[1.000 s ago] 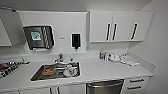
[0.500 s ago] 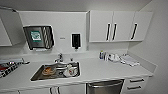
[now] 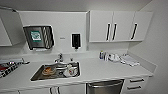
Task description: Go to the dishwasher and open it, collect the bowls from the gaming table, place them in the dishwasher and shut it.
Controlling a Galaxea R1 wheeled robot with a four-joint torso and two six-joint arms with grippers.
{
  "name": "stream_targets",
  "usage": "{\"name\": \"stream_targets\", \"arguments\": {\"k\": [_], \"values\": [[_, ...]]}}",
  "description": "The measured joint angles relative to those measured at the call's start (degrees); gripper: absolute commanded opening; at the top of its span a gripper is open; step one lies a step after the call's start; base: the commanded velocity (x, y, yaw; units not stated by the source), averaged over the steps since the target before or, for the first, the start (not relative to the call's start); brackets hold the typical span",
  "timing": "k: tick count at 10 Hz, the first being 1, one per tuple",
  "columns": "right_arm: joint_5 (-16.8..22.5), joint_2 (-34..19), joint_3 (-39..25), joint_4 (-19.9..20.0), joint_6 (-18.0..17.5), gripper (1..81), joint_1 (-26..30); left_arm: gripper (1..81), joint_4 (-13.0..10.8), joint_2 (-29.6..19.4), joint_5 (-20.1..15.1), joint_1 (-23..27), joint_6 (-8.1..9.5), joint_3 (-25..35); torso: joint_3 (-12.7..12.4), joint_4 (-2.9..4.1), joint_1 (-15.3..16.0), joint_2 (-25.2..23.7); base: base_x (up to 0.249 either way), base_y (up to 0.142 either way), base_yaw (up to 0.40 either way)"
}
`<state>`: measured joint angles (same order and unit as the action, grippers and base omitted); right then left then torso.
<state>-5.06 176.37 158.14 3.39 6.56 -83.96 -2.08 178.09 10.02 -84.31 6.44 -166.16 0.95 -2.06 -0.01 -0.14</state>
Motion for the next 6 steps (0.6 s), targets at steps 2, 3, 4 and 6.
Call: {"name": "stream_targets", "arguments": {"k": [2,3,4,6], "values": [[0.0,0.0,0.0,0.0,0.0,81.1,0.0,81.1,0.0,0.0,0.0,0.0,0.00,0.0,0.0,0.00,0.0,0.0,0.000,0.000,0.000],[0.0,0.0,0.0,0.0,0.0,81.1,0.0,81.1,0.0,0.0,0.1,0.0,0.00,0.0,0.0,0.00,0.0,0.0,0.067,0.000,0.000],[0.1,0.0,0.0,0.0,0.0,81.1,-0.6,81.1,0.0,0.0,0.0,-0.5,0.00,0.0,0.0,0.00,-0.1,0.0,0.076,0.000,0.000],[0.1,0.0,0.0,0.0,0.0,81.1,-0.2,81.1,0.0,0.0,0.1,0.2,0.00,0.0,0.0,0.00,0.0,0.0,0.077,0.000,0.000]]}}
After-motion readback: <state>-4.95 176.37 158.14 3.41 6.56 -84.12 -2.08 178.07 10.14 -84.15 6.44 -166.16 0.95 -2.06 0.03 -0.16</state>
